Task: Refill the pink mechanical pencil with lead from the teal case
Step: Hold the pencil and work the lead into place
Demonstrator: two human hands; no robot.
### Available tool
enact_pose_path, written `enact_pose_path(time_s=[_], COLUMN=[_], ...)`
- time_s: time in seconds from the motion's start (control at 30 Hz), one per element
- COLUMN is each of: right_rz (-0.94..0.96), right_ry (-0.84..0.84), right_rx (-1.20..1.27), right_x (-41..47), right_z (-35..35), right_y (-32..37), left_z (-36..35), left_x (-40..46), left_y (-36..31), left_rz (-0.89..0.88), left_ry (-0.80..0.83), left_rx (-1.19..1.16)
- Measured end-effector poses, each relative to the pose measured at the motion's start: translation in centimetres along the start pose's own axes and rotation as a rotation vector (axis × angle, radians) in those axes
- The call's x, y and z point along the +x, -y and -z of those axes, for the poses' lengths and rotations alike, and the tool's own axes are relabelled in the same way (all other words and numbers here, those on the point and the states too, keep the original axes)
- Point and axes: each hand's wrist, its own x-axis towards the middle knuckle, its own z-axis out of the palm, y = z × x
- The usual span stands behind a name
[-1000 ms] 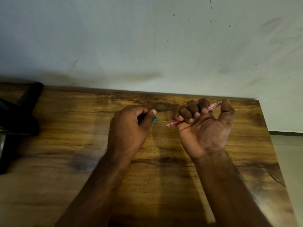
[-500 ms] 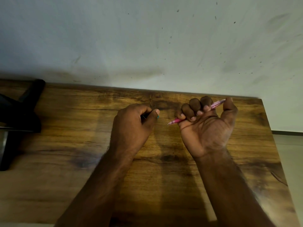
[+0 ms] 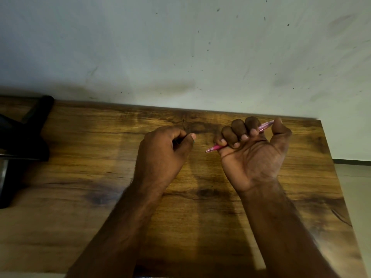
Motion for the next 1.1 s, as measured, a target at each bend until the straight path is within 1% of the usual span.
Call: enact_pose_path(time_s=[0.1,0.2,0.27,0.37,0.4,0.5,0.57,0.67,0.8,0.97,1.0,1.1], right_rz=[-0.006,-0.043,-0.048,-0.052,-0.051,-0.029,-0.008,-0.031,0.003,-0.051,-0.045,-0.016], right_ry=[0.196,0.301,0.333,0.275,0.227,-0.006,-0.034,-0.024,-0.019,-0.022,0.017,0.255], right_rx=[0.062,0.106,0.105,0.114,0.101,-0.035,-0.046,-0.029,-0.030,-0.023,0.008,0.059], right_x=[0.02,-0.10,-0.14,-0.01,0.10,0.18,0.11,0.05,0.10,0.32,0.24,0.06], right_z=[-0.33,-0.63,-0.68,-0.72,-0.66,-0.07,0.03,-0.14,-0.24,-0.17,-0.17,-0.50], right_y=[-0.01,0.19,0.28,0.28,0.39,0.59,0.68,0.64,0.58,0.78,0.65,0.28], left_z=[0.11,0.23,0.25,0.23,0.22,0.21,0.20,0.14,0.14,0.24,0.23,0.20], left_x=[-0.02,-0.03,-0.04,-0.02,-0.02,-0.04,-0.09,-0.11,-0.10,-0.05,-0.05,-0.05], left_y=[-0.05,-0.12,-0.22,-0.31,-0.31,-0.32,-0.35,-0.33,-0.35,-0.34,-0.35,-0.35], left_rz=[0.007,-0.001,-0.005,-0.008,-0.009,-0.014,-0.013,-0.008,-0.008,-0.008,-0.007,-0.009], left_ry=[0.003,0.001,0.003,0.009,0.008,0.003,0.008,0.020,0.026,0.022,0.022,0.023], left_rx=[-0.008,-0.019,-0.022,-0.021,-0.022,-0.026,-0.032,-0.037,-0.030,-0.035,-0.037,-0.047])
